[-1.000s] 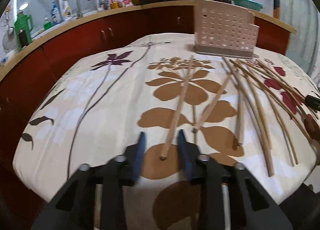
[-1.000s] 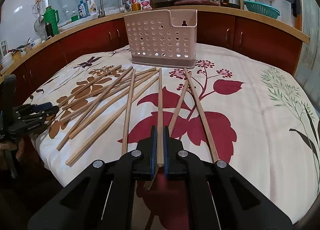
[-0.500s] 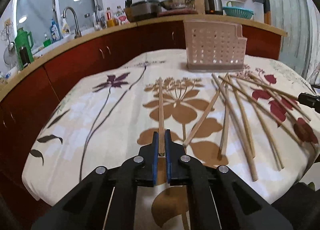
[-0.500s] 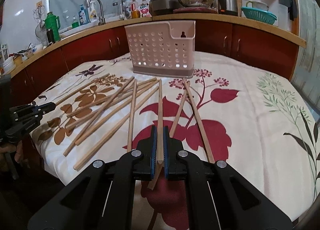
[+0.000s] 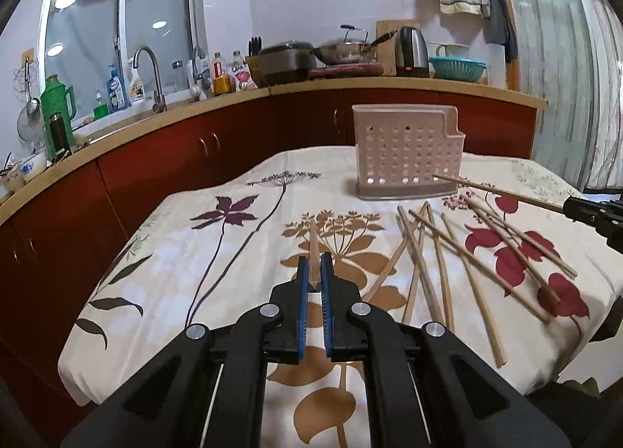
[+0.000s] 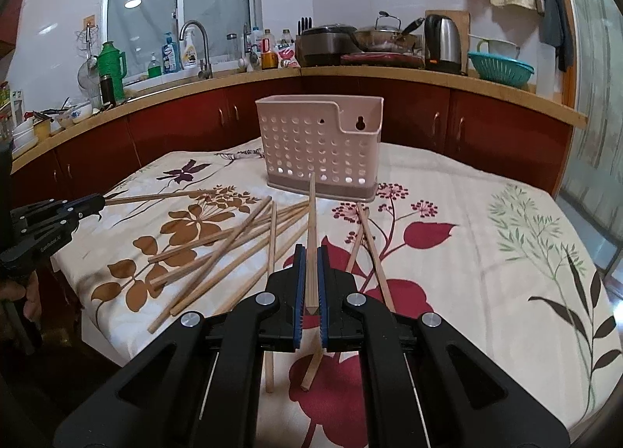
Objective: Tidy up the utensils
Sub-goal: 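Lower the left gripper onto a wooden chopstick and close on it, then lift both held chopsticks and carry them over the pink caddy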
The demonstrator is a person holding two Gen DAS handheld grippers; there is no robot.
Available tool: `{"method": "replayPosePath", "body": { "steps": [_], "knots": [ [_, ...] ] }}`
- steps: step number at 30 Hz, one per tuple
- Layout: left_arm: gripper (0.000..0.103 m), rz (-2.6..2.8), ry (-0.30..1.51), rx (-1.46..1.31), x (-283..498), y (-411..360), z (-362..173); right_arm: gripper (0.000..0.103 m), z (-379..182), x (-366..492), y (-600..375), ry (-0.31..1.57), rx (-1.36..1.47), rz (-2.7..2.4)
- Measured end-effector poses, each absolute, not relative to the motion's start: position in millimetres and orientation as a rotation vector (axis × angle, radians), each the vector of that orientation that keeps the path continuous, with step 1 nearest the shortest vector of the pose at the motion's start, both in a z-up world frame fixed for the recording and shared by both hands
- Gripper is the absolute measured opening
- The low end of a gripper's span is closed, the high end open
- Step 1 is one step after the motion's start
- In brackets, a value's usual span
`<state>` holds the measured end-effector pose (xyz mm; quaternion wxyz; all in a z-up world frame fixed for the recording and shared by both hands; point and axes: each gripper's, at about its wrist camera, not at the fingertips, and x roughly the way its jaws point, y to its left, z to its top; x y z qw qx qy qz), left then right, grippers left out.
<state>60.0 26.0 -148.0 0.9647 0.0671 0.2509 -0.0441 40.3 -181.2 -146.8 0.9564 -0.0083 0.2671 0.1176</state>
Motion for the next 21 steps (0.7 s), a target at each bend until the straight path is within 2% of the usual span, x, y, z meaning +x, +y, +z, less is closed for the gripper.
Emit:
{"method": "replayPosePath", "body": {
  "steps": [14,21],
  "knots": [
    [0.007,-0.087,0.482,0.124,56,26,-138,0.006,-151,49,-186,0.649,-0.01,0.185],
    [0.007,-0.085,0.468,0.121,58,27,-132,0.006,-143,53,-188,0.642,-0.005,0.166]
  ]
}}
